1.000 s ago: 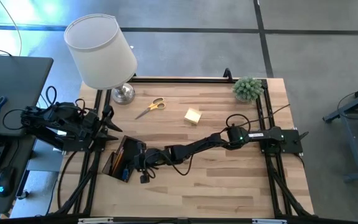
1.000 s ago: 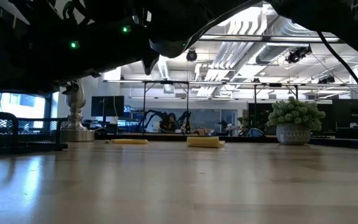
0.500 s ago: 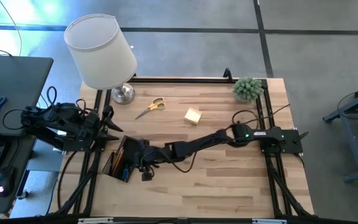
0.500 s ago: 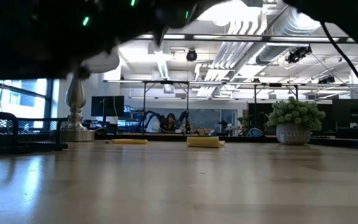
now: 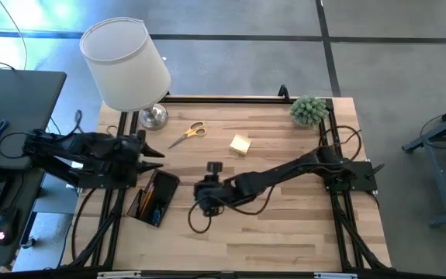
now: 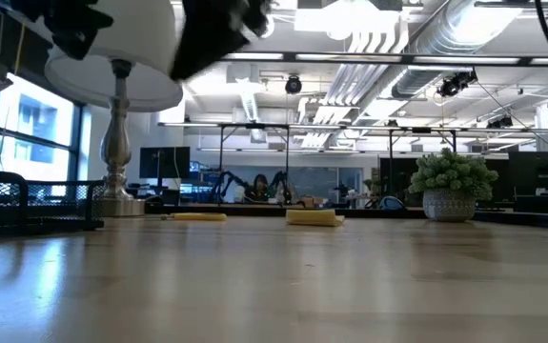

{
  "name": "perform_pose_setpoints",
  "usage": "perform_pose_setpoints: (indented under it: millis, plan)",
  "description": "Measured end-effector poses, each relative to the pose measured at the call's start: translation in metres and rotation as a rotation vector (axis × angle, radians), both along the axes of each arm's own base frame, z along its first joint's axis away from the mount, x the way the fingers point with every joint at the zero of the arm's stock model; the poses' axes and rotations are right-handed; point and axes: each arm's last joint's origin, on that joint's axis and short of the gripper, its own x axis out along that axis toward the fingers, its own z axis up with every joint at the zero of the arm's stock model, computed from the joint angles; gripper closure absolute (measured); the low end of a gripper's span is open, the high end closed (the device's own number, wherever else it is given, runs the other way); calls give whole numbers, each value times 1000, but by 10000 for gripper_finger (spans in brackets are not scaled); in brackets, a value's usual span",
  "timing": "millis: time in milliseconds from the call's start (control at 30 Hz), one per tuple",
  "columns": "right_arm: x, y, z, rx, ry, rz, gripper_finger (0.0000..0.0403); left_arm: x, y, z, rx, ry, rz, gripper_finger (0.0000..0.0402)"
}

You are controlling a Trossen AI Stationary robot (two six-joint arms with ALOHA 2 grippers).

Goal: Pick and place office supplies into organizer
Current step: Put the yellow scissors into the black desk organizer

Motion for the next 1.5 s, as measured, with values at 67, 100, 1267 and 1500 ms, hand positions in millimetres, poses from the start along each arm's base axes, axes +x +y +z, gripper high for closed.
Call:
perform_pose_setpoints:
  millis: [67, 100, 1267, 1500]
  plan:
    - [-9, -7, -10, 29, 13, -29, 327, 11, -1, -5, 0, 56, 1, 257]
    - [-13, -11, -15, 51, -1, -43, 330, 16, -2, -7, 1, 79, 1, 257]
    - [-133, -19, -72, 163, -468, 2, 341, 122, 99, -46, -51, 854, 353, 256]
    - [-145, -16, -80, 163, -555, 70, 341, 129, 125, -71, -108, 966, 381, 256]
